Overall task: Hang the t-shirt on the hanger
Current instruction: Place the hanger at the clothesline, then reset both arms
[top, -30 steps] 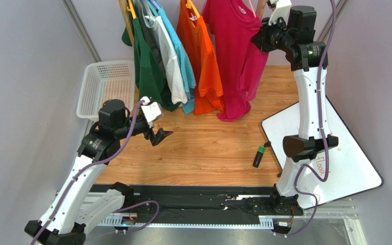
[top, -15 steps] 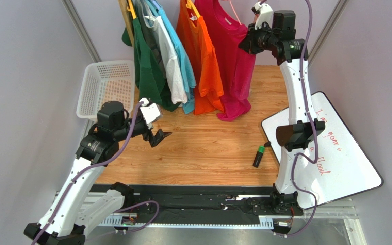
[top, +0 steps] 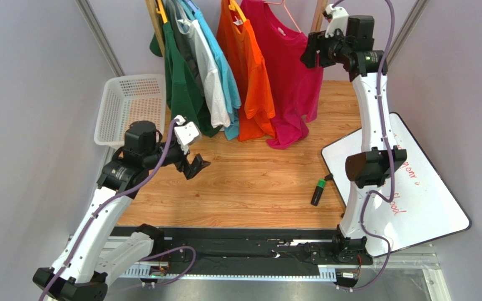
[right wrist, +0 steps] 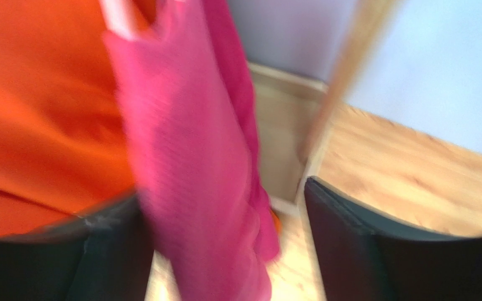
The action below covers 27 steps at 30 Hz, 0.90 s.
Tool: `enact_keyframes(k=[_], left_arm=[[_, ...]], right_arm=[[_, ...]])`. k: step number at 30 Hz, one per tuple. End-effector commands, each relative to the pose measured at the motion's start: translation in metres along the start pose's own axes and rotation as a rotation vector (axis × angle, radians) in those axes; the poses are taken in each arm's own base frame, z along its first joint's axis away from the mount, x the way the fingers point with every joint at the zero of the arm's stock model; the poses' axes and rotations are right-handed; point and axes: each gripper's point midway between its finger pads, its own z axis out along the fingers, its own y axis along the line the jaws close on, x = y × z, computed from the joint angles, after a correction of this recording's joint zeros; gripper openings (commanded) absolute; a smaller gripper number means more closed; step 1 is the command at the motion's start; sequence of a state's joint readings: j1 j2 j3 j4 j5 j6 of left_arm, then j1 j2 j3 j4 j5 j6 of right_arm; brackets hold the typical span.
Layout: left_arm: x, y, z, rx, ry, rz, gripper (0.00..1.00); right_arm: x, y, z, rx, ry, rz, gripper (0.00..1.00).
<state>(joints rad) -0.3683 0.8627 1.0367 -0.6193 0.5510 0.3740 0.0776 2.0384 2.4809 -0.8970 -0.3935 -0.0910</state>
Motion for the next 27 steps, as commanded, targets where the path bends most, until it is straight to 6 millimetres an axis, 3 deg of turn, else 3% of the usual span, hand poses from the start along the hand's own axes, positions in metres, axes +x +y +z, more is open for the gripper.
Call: enact_keyframes(k=[1, 4, 5, 7, 8, 9, 11, 12, 13, 14, 15, 16, 18, 19, 20, 22, 23, 27], left_arm=[[-0.020, 0.001, -0.006, 0.021, -0.031, -0.147, 0.99], [-0.034, 0.005, -0.009, 0.031, -0.052, -0.243, 0.99], [-0.035, 0.011, -0.008, 0.024, -0.048, -0.282, 0.99], [-0.047, 0.014, -0.013, 0.024, -0.063, -0.367, 0.99], [-0.044, 0.026, -0.015, -0.004, -0.057, -0.413, 0.99], [-0.048, 0.028, -0.018, 0.003, -0.067, -0.481, 0.99], [-0.052, 0.042, -0.023, -0.018, -0.067, -0.563, 0.99], [-0.050, 0.054, -0.030, -0.050, -0.069, -0.628, 0.99], [-0.052, 0.059, -0.037, -0.066, -0.065, -0.661, 0.99], [-0.047, 0.067, -0.040, -0.085, -0.056, -0.701, 0.99], [-0.043, 0.078, -0.049, -0.121, -0.064, -0.729, 0.99], [-0.041, 0.079, -0.054, -0.134, -0.053, -0.746, 0.99], [-0.027, 0.088, -0.062, -0.211, -0.007, -0.739, 0.99], [-0.017, 0.085, -0.066, -0.232, 0.042, -0.719, 0.99], [-0.011, 0.083, -0.069, -0.251, 0.070, -0.711, 0.99], [0.015, 0.078, -0.075, -0.292, 0.166, -0.673, 0.99], [0.020, 0.073, -0.080, -0.308, 0.181, -0.652, 0.99], [0.049, 0.047, -0.087, -0.311, 0.235, -0.597, 0.99]], right_arm=[[-0.040, -0.001, -0.068, 0.058, -0.122, -0.065, 1.00], [-0.032, 0.013, -0.084, 0.009, -0.099, -0.083, 1.00], [-0.039, 0.024, -0.103, -0.005, -0.124, -0.112, 1.00], [-0.023, 0.036, -0.112, -0.050, -0.089, -0.109, 1.00], [-0.026, 0.046, -0.133, -0.055, -0.113, -0.140, 1.00], [-0.012, 0.048, -0.133, -0.062, -0.081, -0.131, 1.00], [-0.003, 0.054, -0.148, -0.061, -0.075, -0.144, 1.00], [-0.003, 0.064, -0.169, -0.055, -0.093, -0.157, 1.00], [0.018, 0.063, -0.167, -0.054, -0.046, -0.134, 1.00], [0.026, 0.066, -0.172, -0.057, -0.033, -0.132, 1.00], [0.034, 0.076, -0.190, -0.061, -0.033, -0.144, 1.00], [0.057, 0.074, -0.187, -0.060, 0.021, -0.117, 1.00], [0.084, 0.080, -0.195, -0.067, 0.075, -0.095, 1.00], [0.090, 0.087, -0.209, -0.066, 0.070, -0.104, 1.00], [0.118, 0.087, -0.205, -0.079, 0.133, -0.077, 1.00], [0.140, 0.092, -0.218, -0.068, 0.156, -0.077, 1.00], [0.161, 0.093, -0.215, -0.075, 0.200, -0.058, 1.00], [0.196, 0.098, -0.223, -0.081, 0.239, -0.047, 1.00]])
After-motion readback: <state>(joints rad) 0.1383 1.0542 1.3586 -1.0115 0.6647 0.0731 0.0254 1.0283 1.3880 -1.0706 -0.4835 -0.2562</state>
